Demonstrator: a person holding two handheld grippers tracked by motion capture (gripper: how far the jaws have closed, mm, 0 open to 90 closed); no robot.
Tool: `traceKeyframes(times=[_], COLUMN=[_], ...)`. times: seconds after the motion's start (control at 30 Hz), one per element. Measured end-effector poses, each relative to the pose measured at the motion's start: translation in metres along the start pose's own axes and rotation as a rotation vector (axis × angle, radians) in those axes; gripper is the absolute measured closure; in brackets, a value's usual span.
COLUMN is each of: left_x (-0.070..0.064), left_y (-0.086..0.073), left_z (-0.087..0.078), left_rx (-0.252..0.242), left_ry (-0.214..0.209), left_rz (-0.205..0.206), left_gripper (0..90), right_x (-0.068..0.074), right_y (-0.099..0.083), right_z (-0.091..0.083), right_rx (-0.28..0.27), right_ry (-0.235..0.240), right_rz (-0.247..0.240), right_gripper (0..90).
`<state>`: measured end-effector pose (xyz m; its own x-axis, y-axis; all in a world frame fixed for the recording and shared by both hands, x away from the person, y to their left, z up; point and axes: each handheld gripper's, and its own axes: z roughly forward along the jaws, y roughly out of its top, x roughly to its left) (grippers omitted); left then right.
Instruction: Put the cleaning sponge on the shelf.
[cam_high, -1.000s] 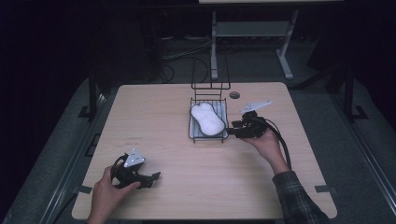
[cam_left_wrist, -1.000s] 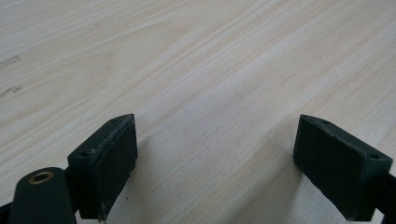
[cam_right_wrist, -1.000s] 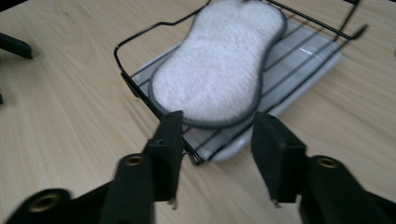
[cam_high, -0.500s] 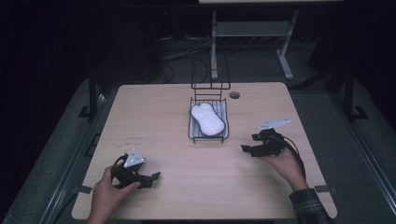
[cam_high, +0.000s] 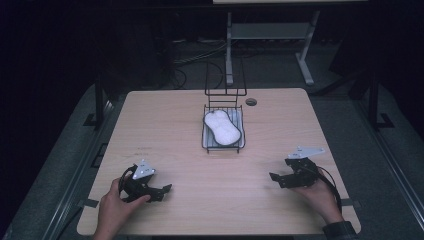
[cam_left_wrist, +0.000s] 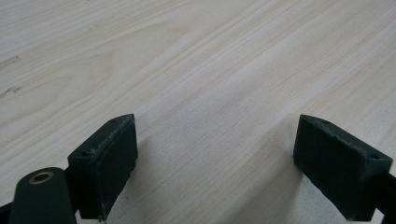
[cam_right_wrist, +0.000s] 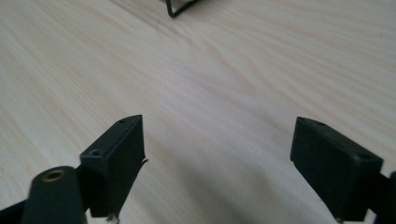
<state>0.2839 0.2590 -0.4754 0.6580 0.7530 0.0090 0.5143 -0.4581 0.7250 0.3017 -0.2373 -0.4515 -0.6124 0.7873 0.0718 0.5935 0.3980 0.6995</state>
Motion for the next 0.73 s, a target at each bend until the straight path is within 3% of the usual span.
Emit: traceKeyframes(times=[0.2, 0.5, 0.73], left_x=[0.0, 0.0, 0.0], left_y=[0.0, 0.0, 0.0], left_z=[0.0, 0.0, 0.0], left_rx=[-0.003, -0.003, -0.004], left_ry=[0.0, 0.001, 0.003], left_rz=[-0.002, -0.002, -0.003], left_gripper=[13.0, 13.0, 12.9], right_x=[0.0, 0.005, 0.004], right_y=[-0.023, -0.047, -0.056], right_z=[-0.012, -0.014, -0.011], right_rx=[0.0, 0.043, -0.005], right_ry=[-0.029, -0.094, -0.082], right_rz=[0.024, 0.01, 0.021], right_gripper=[13.7, 9.3, 2.5])
